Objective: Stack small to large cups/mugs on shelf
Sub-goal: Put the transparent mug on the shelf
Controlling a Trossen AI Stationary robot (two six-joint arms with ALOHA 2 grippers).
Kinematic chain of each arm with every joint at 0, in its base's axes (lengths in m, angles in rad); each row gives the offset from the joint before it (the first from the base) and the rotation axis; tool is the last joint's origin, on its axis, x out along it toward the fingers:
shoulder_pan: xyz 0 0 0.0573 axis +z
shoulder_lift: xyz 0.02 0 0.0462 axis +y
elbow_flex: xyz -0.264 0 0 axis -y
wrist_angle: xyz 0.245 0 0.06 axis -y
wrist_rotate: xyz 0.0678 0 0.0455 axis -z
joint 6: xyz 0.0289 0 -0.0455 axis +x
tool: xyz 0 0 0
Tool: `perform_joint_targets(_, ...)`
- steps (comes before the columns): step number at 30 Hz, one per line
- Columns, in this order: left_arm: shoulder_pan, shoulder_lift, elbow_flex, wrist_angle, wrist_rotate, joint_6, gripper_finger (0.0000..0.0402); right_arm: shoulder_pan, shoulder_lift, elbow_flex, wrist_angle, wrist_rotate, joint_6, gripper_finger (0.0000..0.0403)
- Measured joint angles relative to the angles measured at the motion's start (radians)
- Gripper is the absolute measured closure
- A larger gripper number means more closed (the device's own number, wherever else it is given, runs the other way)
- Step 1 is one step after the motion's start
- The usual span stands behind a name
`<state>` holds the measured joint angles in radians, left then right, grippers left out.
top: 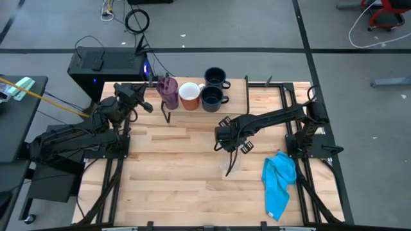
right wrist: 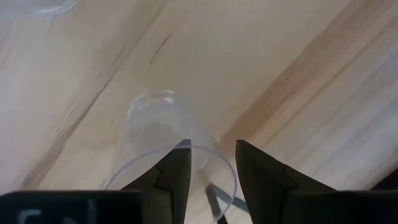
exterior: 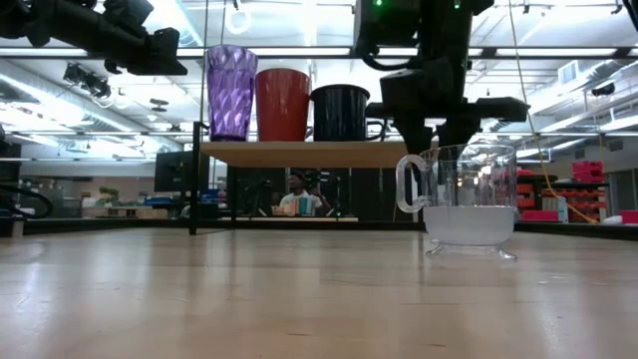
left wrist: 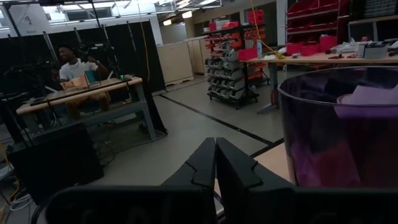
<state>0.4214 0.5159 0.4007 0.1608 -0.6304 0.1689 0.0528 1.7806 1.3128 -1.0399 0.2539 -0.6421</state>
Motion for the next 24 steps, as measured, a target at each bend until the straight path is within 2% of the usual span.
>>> perform_joint_targets(4,0.0,0.0,0.0,-0.001,0.0,0.0,0.0385,-0.007,0.007,0.0,0.009,-0.005,-0.016,0.0292)
perform_joint_targets(12,0.0,0.0,0.0,-0.002,0.0,0.001,0.0383,-0.035,0.008,0.001,0.024,-0.033,-0.017,0.0392)
perform_joint_targets(18,0.0,0.0,0.0,-0.002,0.0,0.001,0.0378,-0.038,0.008,0.001,0.053,-0.028,-0.075,0.0383)
perform_joint_targets(24,0.0,0.0,0.0,-0.002,0.0,0.001,0.0387,-0.038,0.008,0.001,0.075,-0.029,-0.13,0.0395)
